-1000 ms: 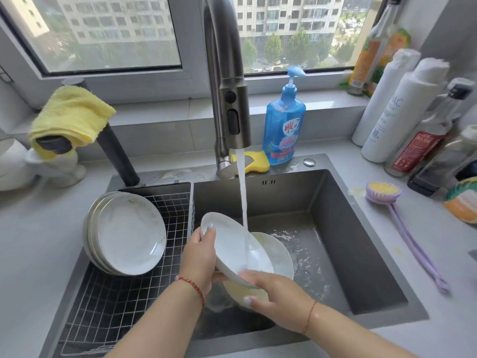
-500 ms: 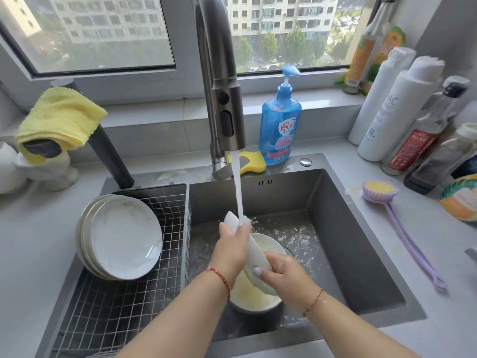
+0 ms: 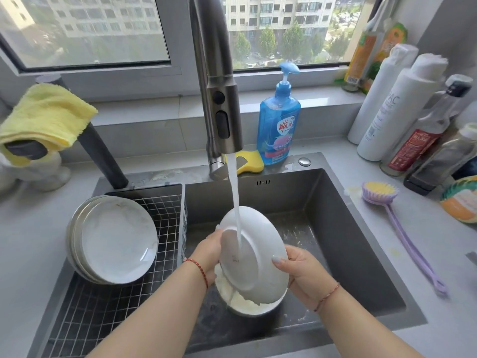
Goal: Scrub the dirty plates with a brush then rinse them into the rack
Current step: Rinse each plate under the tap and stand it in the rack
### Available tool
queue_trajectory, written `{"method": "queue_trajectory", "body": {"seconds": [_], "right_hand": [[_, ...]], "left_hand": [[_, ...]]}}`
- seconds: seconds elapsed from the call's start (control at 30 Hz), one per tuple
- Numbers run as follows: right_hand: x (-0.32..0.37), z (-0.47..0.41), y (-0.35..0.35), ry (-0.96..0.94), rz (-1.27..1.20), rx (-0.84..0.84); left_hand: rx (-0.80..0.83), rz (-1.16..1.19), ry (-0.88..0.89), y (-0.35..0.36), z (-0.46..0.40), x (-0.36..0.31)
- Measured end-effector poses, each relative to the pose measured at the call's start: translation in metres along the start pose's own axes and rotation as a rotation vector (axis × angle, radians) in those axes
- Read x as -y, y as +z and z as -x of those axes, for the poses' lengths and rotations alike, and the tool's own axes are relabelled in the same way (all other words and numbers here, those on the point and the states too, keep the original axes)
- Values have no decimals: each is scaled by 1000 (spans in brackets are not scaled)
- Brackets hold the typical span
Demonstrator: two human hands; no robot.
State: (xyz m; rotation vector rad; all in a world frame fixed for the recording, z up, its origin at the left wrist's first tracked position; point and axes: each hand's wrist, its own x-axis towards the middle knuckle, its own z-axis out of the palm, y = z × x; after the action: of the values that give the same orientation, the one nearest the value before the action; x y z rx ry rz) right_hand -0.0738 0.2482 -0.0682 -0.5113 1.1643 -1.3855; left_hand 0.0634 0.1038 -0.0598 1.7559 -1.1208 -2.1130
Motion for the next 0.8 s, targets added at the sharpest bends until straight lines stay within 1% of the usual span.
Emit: {"method": "queue_trajectory", "body": {"seconds": [0.1,0.23,0.47,0.53,0.6,0.67,0.8], "right_hand": [[0,-11,-4,14,-171,37],[-3,-29,-11,17,-337,1],[-12,-50,-10,60,-710,-87],[-14,-55,-4,78,-778,-79],[-17,-56,5,103,-835,-33],[-21,-57,11,126,-883,-5],[-29,-56,11,160,-927,-11]], "left_hand": [[-31,83,16,-10,-2,6],[-79,209,29,-17,5,4],[-142,218,158,-35,15,-20],[-135,223,198,-42,20,-29],[-125,235,230,-49,23,-37],[-144,222,248,-54,27,-43],[-148,216,216,-58,37,-43]]}}
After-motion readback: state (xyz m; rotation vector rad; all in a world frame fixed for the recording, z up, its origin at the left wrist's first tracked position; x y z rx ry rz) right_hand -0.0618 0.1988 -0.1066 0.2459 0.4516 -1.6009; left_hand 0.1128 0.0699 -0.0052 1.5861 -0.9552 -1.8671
